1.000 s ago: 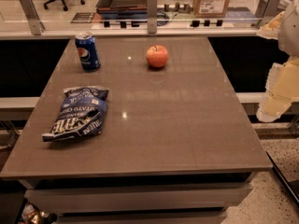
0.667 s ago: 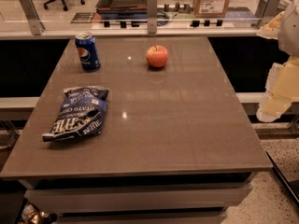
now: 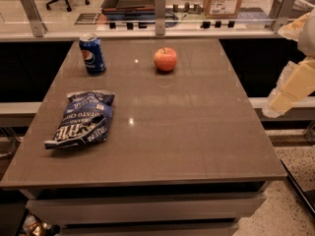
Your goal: Pick apple
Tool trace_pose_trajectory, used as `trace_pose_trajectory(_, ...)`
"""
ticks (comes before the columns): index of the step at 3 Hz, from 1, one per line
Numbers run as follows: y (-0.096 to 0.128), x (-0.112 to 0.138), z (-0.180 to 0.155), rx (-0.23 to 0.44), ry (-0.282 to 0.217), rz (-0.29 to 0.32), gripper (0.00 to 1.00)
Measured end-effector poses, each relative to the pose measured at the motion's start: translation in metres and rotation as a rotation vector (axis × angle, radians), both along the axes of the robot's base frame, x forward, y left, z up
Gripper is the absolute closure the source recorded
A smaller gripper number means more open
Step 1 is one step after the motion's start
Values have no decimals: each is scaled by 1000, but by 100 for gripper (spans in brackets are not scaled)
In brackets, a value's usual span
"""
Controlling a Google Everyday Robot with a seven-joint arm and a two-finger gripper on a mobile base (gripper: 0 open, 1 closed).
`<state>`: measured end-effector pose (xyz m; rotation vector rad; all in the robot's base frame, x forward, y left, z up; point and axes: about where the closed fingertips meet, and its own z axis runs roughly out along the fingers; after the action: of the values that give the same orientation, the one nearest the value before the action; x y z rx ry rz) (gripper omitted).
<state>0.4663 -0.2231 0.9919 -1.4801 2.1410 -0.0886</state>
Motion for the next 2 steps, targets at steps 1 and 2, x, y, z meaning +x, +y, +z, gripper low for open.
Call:
trace_pose_trajectory(1, -2, 19, -2, 131, -76, -71, 0)
trace_pose_trajectory(2, 0, 45, -2, 261, -148, -131, 0)
